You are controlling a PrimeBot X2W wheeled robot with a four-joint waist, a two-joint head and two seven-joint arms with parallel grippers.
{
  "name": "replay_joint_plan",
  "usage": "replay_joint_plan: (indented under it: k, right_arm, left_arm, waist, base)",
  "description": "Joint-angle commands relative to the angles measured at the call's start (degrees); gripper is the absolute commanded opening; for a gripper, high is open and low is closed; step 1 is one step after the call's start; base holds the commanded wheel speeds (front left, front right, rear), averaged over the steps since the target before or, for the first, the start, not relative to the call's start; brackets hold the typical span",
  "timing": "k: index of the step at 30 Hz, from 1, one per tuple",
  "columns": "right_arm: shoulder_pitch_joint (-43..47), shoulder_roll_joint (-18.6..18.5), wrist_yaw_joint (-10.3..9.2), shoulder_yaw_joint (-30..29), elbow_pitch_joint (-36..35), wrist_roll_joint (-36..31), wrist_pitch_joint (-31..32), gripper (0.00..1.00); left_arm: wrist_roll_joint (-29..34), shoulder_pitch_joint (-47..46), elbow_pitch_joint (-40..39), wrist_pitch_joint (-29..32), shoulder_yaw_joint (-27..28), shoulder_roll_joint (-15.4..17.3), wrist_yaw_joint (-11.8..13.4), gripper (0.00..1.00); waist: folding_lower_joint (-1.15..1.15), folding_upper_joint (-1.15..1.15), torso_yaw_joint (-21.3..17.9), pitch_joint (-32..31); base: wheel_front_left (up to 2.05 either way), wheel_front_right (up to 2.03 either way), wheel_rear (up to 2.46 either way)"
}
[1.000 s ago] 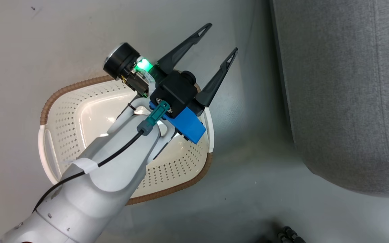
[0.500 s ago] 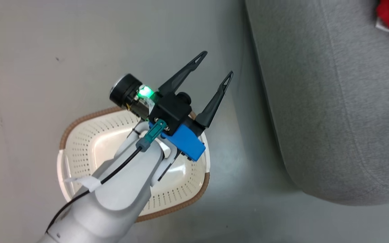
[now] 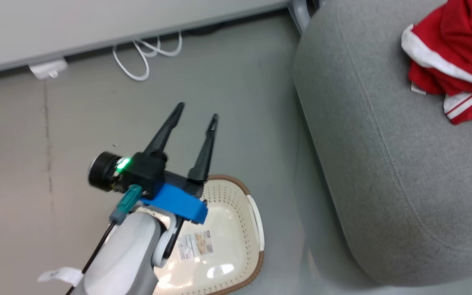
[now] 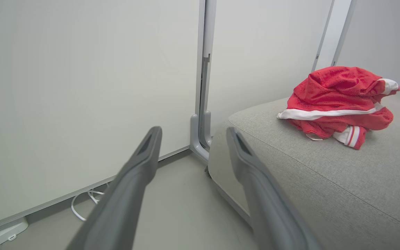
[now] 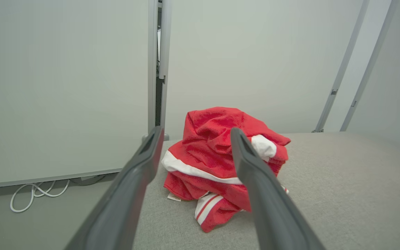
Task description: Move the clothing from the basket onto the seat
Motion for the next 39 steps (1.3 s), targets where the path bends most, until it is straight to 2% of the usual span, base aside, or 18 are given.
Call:
replay_joint_plan:
  k: [1,12,24,39]
  right_arm:
    - [2.21,0.88,0.02,1.54,-1.45,0.03,-0.01,1.0]
    - [8.06,4.76,0.03,9.49,-6.29,-0.51,-0.01,1.0]
    - [10.54,7.69,0.03,13.49,-4.24,-1.13,0.0,1.0]
    - [12.14,10.24,0.03,15.98,-0.62,-1.47,-0.01,1.0]
  left_arm:
    - [0.82,1.99,-0.78,-0.13,2.05,0.08,0.22,1.0]
    - [4.19,8.9,-2.44,-0.14,11.56,-1.36,-0.38,1.0]
    - [6.94,14.32,-3.09,-0.14,20.08,-4.02,-1.42,1.0]
    - [9.37,18.98,-4.15,-0.14,23.85,-5.48,-3.4,1.0]
  waist:
    - [0.01,0.0,2.53,-4.21]
    - [0.01,0.0,7.44,-9.51]
    - [0.01,0.0,11.29,-13.48]
    - [0.01,0.0,12.16,-15.8]
  base:
    - [0.0,0.0,0.0]
    - [0.0,0.0,0.0]
    - [0.0,0.0,0.0]
    - [0.0,0.0,0.0]
